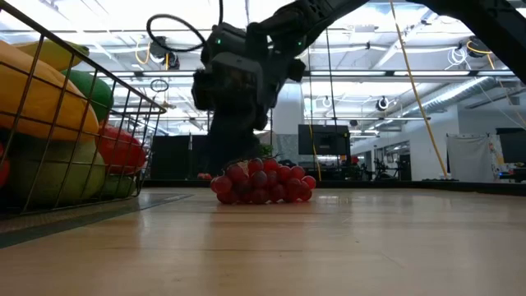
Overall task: Build produce basket
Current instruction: Put the red grapes into the wire basket
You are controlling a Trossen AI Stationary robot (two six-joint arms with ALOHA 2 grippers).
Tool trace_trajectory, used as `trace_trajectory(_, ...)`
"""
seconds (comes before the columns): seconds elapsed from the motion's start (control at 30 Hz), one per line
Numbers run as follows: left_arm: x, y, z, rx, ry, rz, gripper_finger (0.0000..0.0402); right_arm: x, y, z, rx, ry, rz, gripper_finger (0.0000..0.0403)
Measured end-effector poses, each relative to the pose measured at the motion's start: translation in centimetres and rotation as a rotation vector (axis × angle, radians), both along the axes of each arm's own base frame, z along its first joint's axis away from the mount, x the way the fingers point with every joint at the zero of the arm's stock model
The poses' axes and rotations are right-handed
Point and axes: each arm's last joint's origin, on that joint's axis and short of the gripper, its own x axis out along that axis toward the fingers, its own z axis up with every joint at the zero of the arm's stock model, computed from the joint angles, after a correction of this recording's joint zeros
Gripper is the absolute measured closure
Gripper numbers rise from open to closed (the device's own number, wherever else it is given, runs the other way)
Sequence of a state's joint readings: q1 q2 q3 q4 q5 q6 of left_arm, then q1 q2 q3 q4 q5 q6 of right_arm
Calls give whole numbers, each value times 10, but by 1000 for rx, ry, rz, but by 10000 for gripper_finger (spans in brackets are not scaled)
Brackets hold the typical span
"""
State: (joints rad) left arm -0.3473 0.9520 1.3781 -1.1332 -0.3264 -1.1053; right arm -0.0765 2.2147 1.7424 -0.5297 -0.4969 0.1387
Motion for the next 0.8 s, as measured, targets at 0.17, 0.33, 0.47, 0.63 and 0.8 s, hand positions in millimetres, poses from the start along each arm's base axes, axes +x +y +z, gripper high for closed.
trace_trajectory(0.17, 6, -2, -3, -4, 19, 11, 277, -7, -4, -13, 14, 58, -37, 210)
trace_trajectory(0.33, 14, -5, -6, -10, 41, 31, 277, -8, -6, -18, -13, 33, -29, 221)
trace_trajectory(0.47, 20, -7, -8, -34, 47, 43, 277, -5, -6, -18, -8, 7, -45, 227)
trace_trajectory(0.63, 26, -10, -9, -40, 47, 43, 277, -3, -6, -17, 5, 1, -74, 235)
trace_trajectory(0.8, 27, -10, -10, -41, 52, 45, 277, -3, -6, -17, 7, 1, -75, 257)
